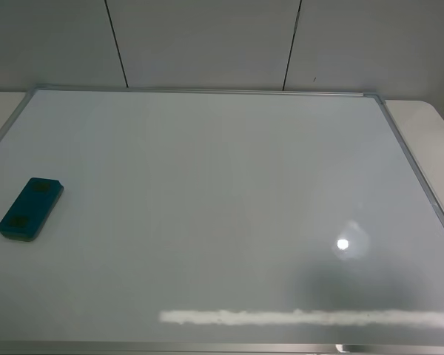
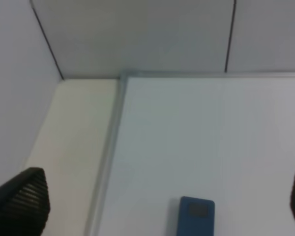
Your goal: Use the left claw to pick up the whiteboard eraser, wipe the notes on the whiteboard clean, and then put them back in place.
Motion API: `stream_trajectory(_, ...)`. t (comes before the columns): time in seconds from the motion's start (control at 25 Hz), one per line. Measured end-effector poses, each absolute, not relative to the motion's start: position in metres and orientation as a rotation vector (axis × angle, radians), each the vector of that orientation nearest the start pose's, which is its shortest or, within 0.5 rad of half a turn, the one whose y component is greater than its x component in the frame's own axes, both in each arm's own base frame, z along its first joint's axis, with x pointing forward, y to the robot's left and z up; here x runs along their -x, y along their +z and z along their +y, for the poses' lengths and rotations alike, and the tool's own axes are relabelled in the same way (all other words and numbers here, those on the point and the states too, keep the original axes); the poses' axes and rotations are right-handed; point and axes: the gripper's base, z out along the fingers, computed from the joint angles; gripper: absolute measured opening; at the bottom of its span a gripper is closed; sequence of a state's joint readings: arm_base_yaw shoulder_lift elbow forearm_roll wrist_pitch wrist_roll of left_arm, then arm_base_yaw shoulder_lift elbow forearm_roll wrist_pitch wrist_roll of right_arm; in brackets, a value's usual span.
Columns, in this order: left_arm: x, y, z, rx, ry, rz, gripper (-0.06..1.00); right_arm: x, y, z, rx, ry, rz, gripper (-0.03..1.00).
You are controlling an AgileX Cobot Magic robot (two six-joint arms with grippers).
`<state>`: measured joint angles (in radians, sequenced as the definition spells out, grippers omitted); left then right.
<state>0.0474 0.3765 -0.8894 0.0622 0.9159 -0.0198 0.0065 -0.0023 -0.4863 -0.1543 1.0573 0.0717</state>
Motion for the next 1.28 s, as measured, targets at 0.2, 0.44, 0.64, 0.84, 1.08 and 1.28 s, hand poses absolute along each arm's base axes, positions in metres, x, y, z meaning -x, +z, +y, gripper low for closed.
stream_trajectory(0.2,0.018,0.385,0.004,0.070,0.092,1.825,0.99,0.004,0.275,-0.012,-0.072,-0.136,2.044,0.99)
stream_trajectory(0.44,0.058,0.369,0.003,0.079,0.094,1.794,0.99,0.004,0.275,-0.012,-0.072,-0.136,2.044,0.99)
stream_trajectory(0.64,0.073,0.360,0.003,0.085,0.097,1.798,0.99,0.004,0.275,-0.012,-0.072,-0.136,2.044,0.99)
stream_trajectory(0.84,0.067,0.353,0.003,0.086,0.100,1.832,0.99,0.004,0.275,-0.012,-0.072,-0.136,2.044,0.99)
stream_trajectory(1.08,0.045,0.324,0.004,0.086,0.104,1.959,0.99,0.004,0.275,-0.012,-0.072,-0.136,2.044,0.99)
stream_trajectory(1.28,0.025,0.293,0.005,0.080,0.101,2.079,0.99,0.004,0.275,-0.012,-0.072,-0.136,2.044,0.99)
